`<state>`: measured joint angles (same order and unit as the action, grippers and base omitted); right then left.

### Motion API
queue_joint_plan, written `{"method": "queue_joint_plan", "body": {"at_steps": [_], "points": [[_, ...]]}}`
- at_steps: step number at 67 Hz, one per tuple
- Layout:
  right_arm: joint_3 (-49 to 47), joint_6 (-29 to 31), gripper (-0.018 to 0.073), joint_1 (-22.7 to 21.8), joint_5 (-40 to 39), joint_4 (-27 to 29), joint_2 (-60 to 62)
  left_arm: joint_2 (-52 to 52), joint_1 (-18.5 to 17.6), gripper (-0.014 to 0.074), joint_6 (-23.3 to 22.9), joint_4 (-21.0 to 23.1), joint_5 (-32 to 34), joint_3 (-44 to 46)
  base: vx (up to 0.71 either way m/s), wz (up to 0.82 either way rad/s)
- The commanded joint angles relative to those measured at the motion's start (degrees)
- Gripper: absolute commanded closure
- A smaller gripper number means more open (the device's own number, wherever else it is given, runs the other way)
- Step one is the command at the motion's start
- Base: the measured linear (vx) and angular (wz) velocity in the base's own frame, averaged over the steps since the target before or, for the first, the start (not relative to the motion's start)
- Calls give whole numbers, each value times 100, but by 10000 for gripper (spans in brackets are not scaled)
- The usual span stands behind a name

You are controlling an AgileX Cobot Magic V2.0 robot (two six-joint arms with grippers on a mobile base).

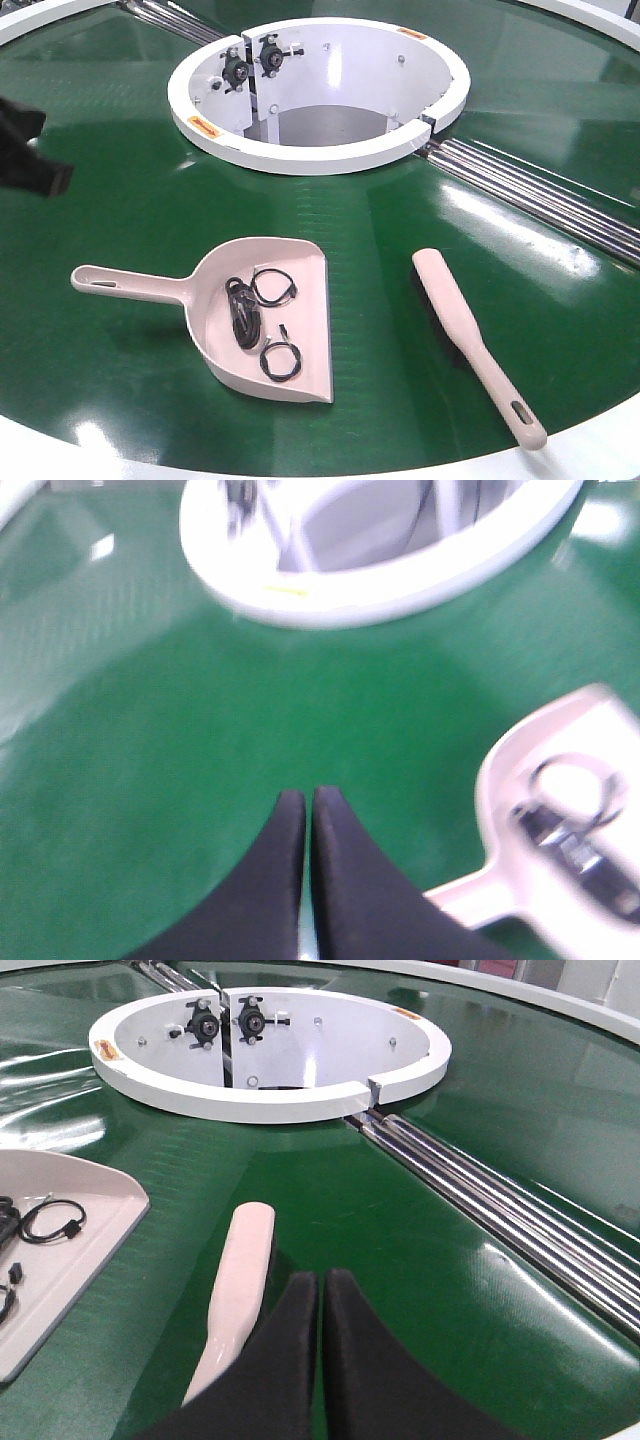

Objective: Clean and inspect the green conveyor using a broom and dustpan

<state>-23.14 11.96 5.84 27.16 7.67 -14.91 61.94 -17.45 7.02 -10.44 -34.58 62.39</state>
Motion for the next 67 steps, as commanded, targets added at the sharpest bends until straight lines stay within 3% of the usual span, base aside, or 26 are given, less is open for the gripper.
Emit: {"method": "queue_joint_plan", "body": {"at_steps": [1, 7, 14, 24, 67], "points": [[-152, 130, 563, -21, -613, -22, -95, -908, -32, 604, -118, 473, 1393, -825, 0, 0], [-152, 208, 563, -21, -707, -22, -95, -1715, -32, 604, -118, 835, 2360, -1962, 0, 0], [-152, 208, 563, -21, -717, -22, -95, -2459, -32, 604, -124, 909, 3238, -3070, 0, 0], [-152, 208, 563, -21, -723, 7, -95, -3098, -32, 604, -124, 889, 3878, -3932, 0, 0], [-152, 187, 563, -21, -590, 28, -95, -3331, -32, 603, -124, 889, 3702, -4054, 0, 0]]}}
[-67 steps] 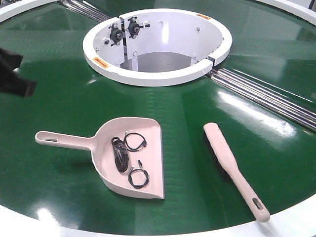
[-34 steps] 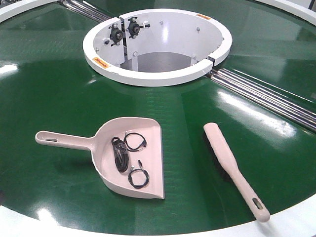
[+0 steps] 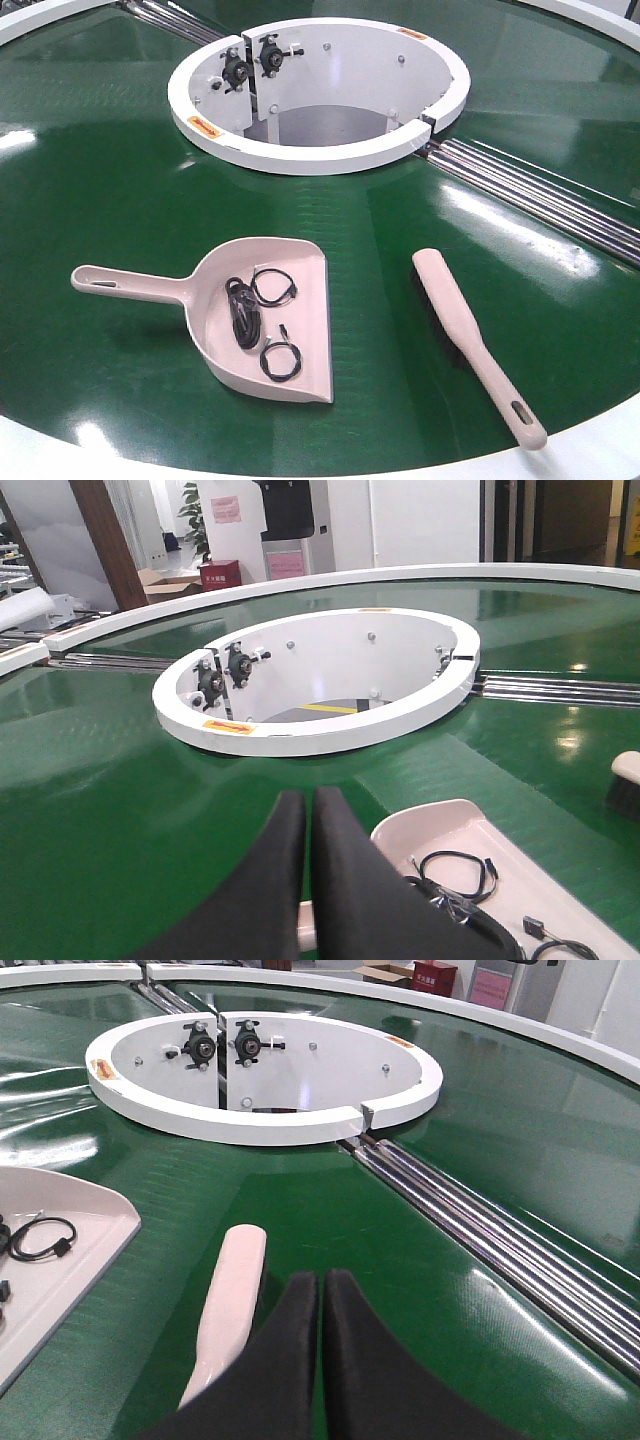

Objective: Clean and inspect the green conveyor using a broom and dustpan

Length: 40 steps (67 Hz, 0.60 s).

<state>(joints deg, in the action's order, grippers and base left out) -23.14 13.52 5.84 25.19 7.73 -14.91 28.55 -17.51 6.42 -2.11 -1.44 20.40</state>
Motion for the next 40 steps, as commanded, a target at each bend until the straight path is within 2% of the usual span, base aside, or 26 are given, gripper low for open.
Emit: {"method": "queue_joint_plan", "body": {"at_steps": [1, 11, 21, 28, 40], "points": [[-152, 30, 563, -21, -392, 22, -95, 8, -26, 603, -63, 56, 397, 145, 0, 0], [-152, 30, 563, -21, -392, 22, -95, -19, 69, 603, -63, 81, 397, 6, 0, 0], [-152, 30, 563, -21, -392, 22, -95, -238, 625, 603, -58, 357, 385, -330, 0, 0], [-152, 30, 563, -21, -392, 22, -95, -657, 1026, 603, -53, 353, 371, -669, 0, 0], [-152, 30, 563, -21, -390, 22, -95, -1709, 1640, 603, -53, 353, 371, -1766, 0, 0]]}}
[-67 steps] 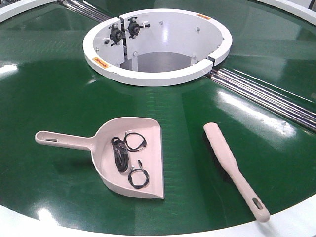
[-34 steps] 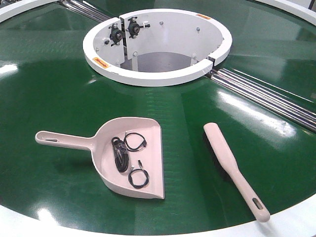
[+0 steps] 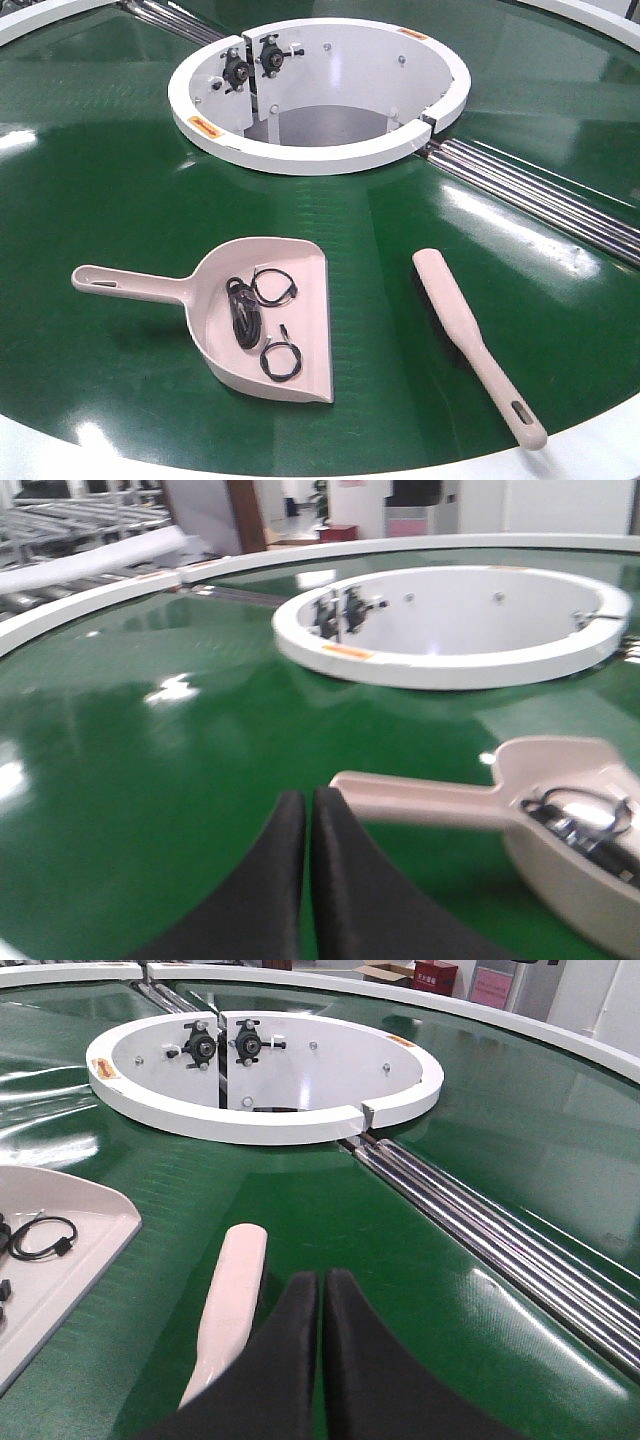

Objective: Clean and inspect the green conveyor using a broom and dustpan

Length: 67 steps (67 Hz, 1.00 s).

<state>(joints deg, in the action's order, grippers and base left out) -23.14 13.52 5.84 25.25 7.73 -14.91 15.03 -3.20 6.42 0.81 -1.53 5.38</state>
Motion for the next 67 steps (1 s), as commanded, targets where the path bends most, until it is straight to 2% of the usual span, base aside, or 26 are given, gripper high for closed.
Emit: {"method": "queue_joint_plan", "body": {"at_steps": [1, 7, 10, 19, 67], "points": [[-152, 30, 563, -21, -396, 22, -95, -485, 240, 603, -53, 61, 380, -343, 0, 0], [-152, 30, 563, -21, -396, 22, -95, -1173, 426, 603, -58, 73, 348, -828, 0, 0], [-152, 30, 563, -21, -399, 22, -95, -1490, 488, 603, -51, 60, -234, -800, 0, 0], [-152, 30, 563, -21, -372, 22, -98, -1660, 559, 603, -51, 60, -702, -806, 0, 0], [-152, 30, 563, -21, -325, 22, -98, -1648, 559, 603, -51, 60, -673, -800, 0, 0]]}}
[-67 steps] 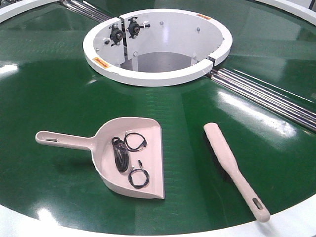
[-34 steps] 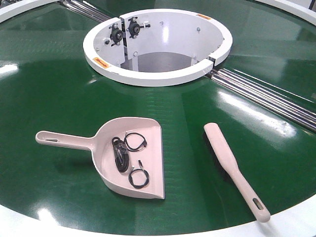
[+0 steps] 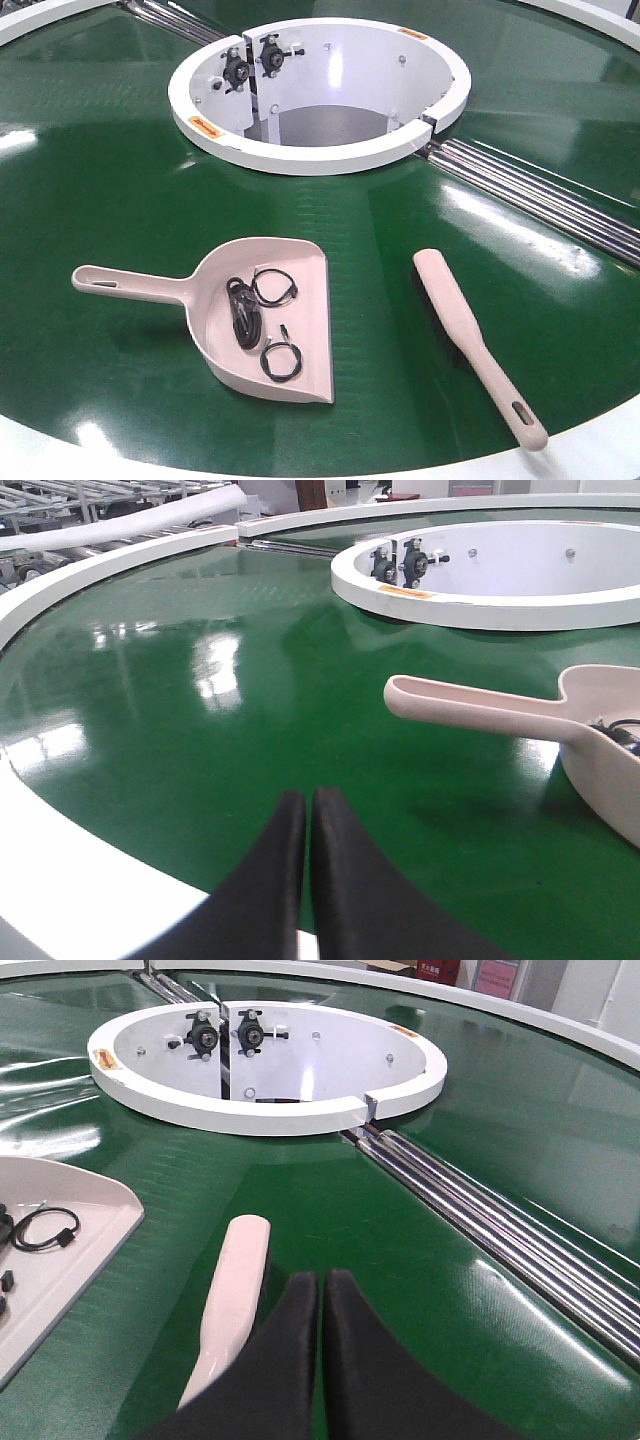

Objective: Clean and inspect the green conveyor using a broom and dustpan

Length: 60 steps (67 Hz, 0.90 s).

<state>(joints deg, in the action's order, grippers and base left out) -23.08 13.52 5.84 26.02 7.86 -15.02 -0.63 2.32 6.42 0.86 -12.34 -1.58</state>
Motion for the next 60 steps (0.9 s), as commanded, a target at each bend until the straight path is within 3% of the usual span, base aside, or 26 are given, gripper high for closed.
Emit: {"method": "queue_joint_plan", "body": {"at_steps": [1, 21, 39, 60], "points": [[-158, 30, 563, -21, -401, 9, -87, -82, 7, 603, -51, 55, 408, -104, 0, 0], [-158, 69, 563, -59, -409, -212, -87, -82, 7, 603, -51, 55, 408, -104, 0, 0], [-116, -102, 563, -815, -416, -314, -52, -82, 7, 603, -51, 55, 408, -104, 0, 0], [1714, -119, 563, -887, -1759, -478, 1411, -82, 7, 603, -51, 55, 408, -104, 0, 0]]}}
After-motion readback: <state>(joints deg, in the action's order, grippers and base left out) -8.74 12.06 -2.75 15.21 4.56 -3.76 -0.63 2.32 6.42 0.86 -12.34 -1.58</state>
